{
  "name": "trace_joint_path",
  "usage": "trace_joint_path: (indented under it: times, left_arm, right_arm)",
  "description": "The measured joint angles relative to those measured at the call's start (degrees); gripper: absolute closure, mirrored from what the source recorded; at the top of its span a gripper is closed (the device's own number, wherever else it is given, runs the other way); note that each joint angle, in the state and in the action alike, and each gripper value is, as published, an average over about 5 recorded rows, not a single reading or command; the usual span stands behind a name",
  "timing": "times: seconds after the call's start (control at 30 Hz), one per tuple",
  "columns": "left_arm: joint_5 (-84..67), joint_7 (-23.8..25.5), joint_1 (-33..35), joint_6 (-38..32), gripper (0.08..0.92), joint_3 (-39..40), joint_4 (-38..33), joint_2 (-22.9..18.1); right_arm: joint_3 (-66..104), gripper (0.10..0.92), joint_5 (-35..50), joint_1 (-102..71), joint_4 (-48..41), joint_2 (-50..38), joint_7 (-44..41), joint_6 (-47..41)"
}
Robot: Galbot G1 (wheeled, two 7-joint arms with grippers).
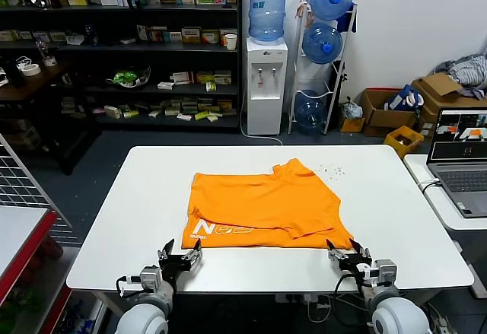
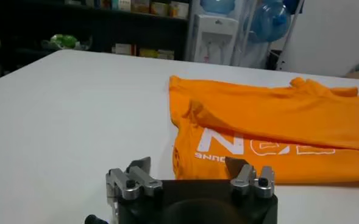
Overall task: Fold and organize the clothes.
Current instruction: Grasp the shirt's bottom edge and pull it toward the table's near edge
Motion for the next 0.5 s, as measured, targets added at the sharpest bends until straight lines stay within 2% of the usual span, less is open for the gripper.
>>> trace_joint_path:
  times: [0.5]
  left_arm:
    - [0.03,-0.46,-0.40,0.30,0.657,0.37,0.14,-0.29]
  right_arm:
    - [0.36,0.853,0.85,-0.81,0.61,-0.36,1.16,-0.39]
